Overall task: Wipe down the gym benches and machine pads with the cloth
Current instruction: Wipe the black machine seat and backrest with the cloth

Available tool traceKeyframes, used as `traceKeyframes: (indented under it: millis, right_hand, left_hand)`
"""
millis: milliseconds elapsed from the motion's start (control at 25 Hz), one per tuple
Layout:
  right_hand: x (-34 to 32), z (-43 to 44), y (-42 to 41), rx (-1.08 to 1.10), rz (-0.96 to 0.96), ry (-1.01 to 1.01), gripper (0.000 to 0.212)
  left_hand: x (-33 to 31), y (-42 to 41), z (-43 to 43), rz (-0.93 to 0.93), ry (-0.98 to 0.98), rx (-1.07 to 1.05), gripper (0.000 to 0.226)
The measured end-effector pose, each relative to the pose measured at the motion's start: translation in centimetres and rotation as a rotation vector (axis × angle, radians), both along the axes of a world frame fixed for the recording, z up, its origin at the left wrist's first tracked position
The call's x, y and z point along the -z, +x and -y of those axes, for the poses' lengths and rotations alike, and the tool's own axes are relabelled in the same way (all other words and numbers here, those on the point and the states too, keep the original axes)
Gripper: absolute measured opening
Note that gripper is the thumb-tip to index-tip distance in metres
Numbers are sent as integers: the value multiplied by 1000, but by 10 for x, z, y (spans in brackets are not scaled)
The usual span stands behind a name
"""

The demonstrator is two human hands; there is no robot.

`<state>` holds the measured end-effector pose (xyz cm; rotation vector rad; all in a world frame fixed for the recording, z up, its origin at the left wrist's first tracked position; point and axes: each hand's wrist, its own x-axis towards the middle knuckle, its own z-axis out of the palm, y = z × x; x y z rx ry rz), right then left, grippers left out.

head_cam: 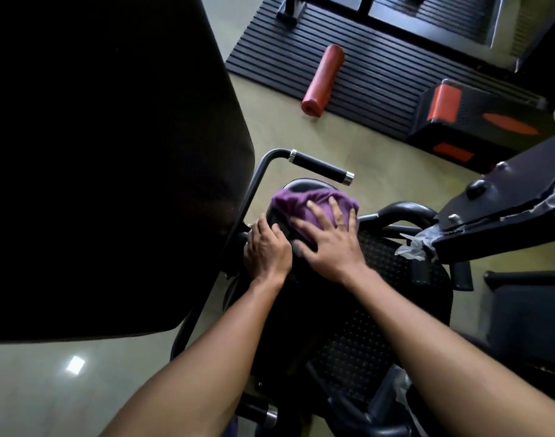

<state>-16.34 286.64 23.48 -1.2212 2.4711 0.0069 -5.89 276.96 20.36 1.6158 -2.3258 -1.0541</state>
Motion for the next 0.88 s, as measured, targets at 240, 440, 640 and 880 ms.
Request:
traceKeyframes:
  millis: [240,440,640,880]
  right_hand:
    - [3,12,-30,86,20,4,68]
    - [4,83,-30,-104,-83,35,54]
    - [-5,125,-48,-170,-52,112,44]
    - [-6,90,-94,300,151,78,67]
  left_hand:
    - [3,-12,-6,45,-169,-70,41]
    - [10,-13,-7,89,-258,-83,41]
    - [8,-15,-9,102,-256,-97,46]
    - [10,-13,-9,97,-267,-87,47]
